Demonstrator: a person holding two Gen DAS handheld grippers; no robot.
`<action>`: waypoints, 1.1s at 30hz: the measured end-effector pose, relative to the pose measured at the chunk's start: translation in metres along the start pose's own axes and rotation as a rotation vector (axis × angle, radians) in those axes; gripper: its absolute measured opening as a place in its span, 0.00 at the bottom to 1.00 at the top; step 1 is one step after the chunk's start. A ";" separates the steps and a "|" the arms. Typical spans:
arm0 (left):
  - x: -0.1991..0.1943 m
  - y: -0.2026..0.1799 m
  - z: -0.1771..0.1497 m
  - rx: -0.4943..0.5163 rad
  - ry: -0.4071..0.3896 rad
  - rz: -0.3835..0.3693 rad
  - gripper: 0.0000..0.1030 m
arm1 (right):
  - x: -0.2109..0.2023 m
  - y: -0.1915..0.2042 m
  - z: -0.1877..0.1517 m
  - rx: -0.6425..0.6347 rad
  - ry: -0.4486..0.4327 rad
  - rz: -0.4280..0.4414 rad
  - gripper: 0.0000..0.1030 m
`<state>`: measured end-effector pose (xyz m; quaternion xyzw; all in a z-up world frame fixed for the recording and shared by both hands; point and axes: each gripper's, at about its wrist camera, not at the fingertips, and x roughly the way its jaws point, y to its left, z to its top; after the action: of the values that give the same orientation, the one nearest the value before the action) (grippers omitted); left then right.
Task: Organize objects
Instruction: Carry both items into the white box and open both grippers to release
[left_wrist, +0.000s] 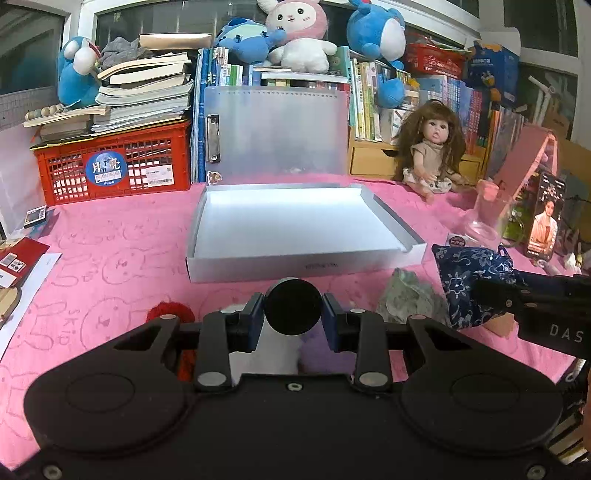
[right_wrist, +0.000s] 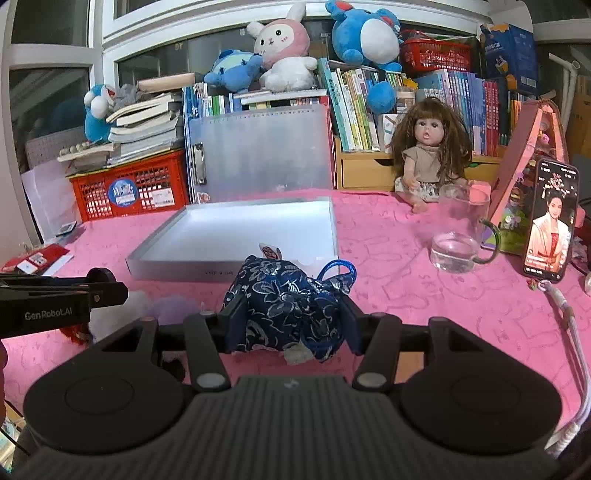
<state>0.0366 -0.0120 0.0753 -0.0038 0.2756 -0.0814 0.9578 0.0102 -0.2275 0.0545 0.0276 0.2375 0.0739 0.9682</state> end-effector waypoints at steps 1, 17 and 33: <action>0.002 0.001 0.003 -0.003 -0.001 0.001 0.31 | 0.002 0.000 0.003 0.002 -0.005 0.002 0.55; 0.053 0.018 0.075 -0.040 -0.023 -0.013 0.31 | 0.047 -0.008 0.060 0.026 -0.046 0.031 0.55; 0.135 0.040 0.109 -0.106 0.049 0.016 0.31 | 0.129 -0.018 0.095 0.050 0.058 0.051 0.55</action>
<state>0.2128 0.0024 0.0947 -0.0501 0.3027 -0.0589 0.9500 0.1694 -0.2266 0.0787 0.0558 0.2664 0.0934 0.9577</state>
